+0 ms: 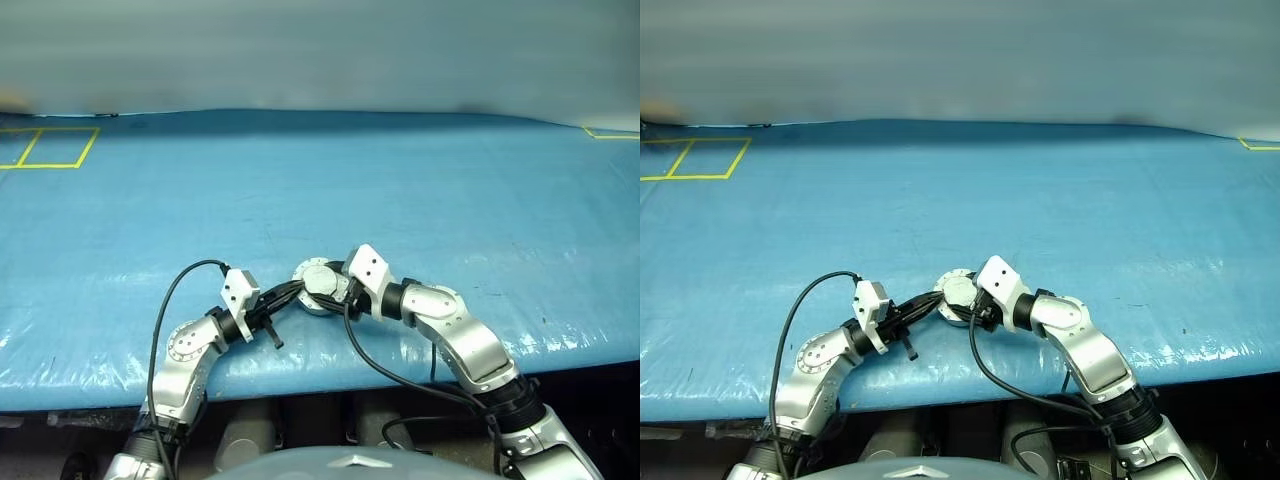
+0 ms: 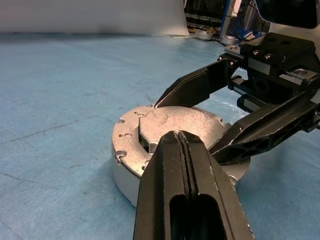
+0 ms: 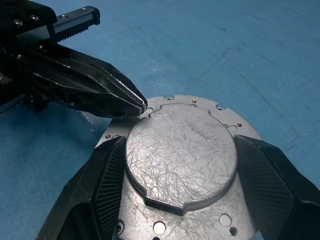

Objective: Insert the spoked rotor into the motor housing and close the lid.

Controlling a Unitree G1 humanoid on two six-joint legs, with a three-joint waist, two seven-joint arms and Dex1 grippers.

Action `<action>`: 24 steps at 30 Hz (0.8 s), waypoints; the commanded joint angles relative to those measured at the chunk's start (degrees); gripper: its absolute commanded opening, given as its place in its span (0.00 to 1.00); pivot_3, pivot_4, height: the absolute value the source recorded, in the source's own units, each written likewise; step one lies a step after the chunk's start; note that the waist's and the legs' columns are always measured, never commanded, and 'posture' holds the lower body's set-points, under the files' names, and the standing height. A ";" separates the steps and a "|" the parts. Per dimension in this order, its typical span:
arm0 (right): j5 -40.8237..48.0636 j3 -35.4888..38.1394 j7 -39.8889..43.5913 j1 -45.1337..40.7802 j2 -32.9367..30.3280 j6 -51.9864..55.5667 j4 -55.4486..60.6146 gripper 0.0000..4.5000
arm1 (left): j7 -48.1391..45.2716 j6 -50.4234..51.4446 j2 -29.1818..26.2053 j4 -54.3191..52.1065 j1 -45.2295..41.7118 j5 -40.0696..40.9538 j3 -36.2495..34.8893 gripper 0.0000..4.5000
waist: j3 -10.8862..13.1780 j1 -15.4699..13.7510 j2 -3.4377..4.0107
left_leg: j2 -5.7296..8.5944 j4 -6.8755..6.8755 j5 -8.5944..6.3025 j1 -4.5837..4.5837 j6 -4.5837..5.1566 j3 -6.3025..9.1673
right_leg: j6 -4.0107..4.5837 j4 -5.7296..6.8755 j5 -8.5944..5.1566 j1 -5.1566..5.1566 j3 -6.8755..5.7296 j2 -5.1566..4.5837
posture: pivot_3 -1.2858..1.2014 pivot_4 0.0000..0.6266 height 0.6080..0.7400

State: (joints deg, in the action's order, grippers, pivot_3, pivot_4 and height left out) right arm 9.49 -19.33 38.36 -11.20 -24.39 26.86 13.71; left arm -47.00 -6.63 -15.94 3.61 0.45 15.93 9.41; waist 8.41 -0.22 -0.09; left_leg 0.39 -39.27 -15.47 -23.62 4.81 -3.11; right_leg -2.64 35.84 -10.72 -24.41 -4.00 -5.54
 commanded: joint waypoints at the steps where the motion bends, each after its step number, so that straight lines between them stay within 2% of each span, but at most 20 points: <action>1: -2.23 -0.49 -1.45 0.95 -0.33 2.13 -2.56 0.67 | 1.58 -0.15 -0.21 -0.86 -0.24 -2.39 0.71 0.00 | -0.01 -0.03 -0.01 | 0.00 0.00 0.00 0.00 0.00 0.00 | 0.00 0.00 0.00 0.00 0.00 0.00 | 0.52 0.24 1.00; 22: -1.15 0.32 -0.57 0.54 -1.13 2.43 -2.00 0.67 | 1.12 2.28 -1.43 -3.45 0.72 -4.51 2.88 0.00 | -0.06 -0.12 0.02 | -0.01 0.00 -0.07 0.02 -0.14 0.02 | -0.10 0.00 -0.05 0.02 0.07 -0.12 | 0.52 0.24 1.00; 23: -1.37 0.12 -0.43 0.53 -1.32 2.23 -1.94 0.83 | 1.11 2.33 -1.47 -3.52 0.69 -4.43 2.82 0.00 | -0.06 -0.14 0.02 | -0.01 0.00 -0.07 0.02 -0.14 0.02 | -0.10 0.00 -0.06 0.02 0.07 -0.12 | 0.52 0.24 1.00; 24: -1.55 -0.17 -0.10 0.59 -1.61 1.93 -1.73 0.89 | 1.06 2.38 -1.54 -3.63 0.64 -4.32 2.72 0.00 | -0.06 -0.16 0.02 | -0.01 0.00 -0.07 0.01 -0.13 0.03 | -0.10 -0.01 -0.06 0.02 0.07 -0.12 | 0.52 0.24 1.00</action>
State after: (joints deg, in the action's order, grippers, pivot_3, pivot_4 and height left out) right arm 9.39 -19.21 38.05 -11.23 -24.96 27.09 13.58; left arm -45.27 -5.00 -17.29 1.10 0.71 11.66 11.03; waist 8.36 -0.38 -0.06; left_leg 0.39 -39.26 -15.54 -23.62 4.68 -3.08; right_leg -2.75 35.82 -10.78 -24.41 -3.94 -5.66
